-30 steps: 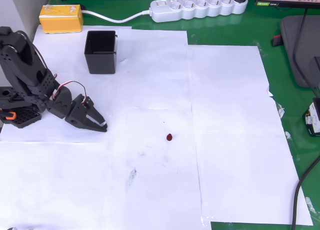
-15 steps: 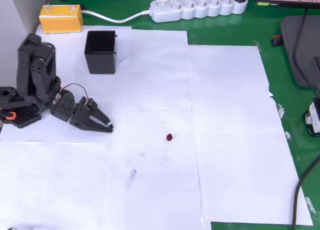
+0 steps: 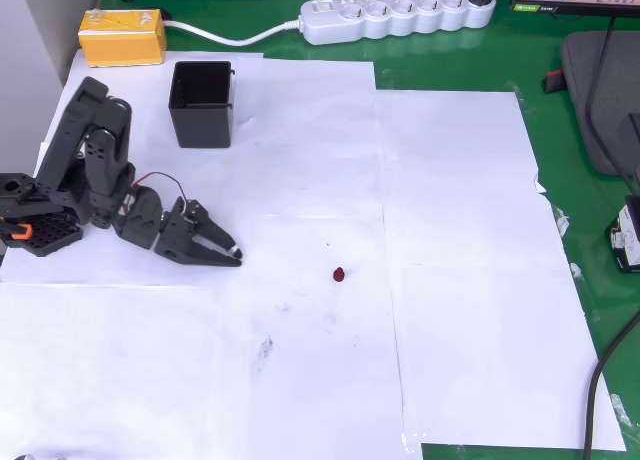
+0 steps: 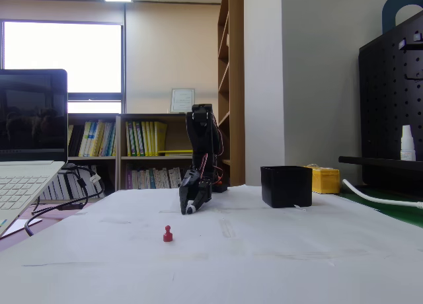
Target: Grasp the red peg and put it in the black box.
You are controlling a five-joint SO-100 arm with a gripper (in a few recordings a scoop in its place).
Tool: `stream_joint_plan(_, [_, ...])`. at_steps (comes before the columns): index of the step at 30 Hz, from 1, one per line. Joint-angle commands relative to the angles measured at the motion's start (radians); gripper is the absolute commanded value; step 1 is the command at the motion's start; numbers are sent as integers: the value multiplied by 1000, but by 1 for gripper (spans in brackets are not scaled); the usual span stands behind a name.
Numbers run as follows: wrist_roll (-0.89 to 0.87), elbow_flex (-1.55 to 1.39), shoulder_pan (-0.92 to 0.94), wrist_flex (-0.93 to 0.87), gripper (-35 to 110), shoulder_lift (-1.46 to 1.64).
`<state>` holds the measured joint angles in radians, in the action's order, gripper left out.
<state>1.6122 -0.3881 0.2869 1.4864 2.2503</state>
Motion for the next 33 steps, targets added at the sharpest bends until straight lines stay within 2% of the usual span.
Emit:
stream_joint_plan(1, [-15,-66,21,80,0,58])
stream_joint_plan(10, [-66,-183,34,156,0,158])
stream_joint_plan(22, [-78,-348,28,54,0,175])
stream_joint_plan(24, [-72,-360,31,46,9,176])
stream_joint_plan(30, [-97,-390,40,9,49,183])
stream_joint_plan(33, [-72,-383,35,-15,50,170])
